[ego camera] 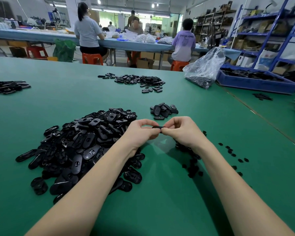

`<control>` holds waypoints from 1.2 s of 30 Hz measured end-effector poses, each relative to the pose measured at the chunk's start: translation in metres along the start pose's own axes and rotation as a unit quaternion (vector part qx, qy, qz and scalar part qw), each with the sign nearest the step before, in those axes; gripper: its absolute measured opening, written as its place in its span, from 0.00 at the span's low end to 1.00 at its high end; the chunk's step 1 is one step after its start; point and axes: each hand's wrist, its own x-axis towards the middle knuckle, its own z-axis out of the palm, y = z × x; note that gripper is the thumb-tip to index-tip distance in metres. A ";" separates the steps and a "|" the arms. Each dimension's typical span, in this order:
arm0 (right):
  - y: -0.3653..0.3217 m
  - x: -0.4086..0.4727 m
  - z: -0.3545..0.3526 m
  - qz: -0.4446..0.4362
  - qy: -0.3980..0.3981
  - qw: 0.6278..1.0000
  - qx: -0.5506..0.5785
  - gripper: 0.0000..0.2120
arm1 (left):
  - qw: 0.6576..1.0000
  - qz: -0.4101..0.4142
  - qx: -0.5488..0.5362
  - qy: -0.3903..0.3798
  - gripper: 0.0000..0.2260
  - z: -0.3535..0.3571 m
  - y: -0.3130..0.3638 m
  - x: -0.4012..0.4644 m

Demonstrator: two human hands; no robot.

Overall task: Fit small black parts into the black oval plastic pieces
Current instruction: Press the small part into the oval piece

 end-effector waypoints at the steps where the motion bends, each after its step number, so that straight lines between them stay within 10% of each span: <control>1: 0.000 0.000 0.001 -0.003 0.006 1.000 -0.003 0.05 | 1.000 0.001 0.004 0.004 0.06 0.000 0.000 0.000; 18: 0.002 -0.003 -0.003 -0.012 -0.008 0.999 0.032 0.04 | 0.993 0.067 0.100 0.008 0.06 -0.004 -0.004 0.004; 36: 0.005 0.002 -0.018 -0.011 -0.036 0.999 -0.036 0.05 | 0.858 0.185 0.475 0.061 0.07 -0.005 -0.003 0.000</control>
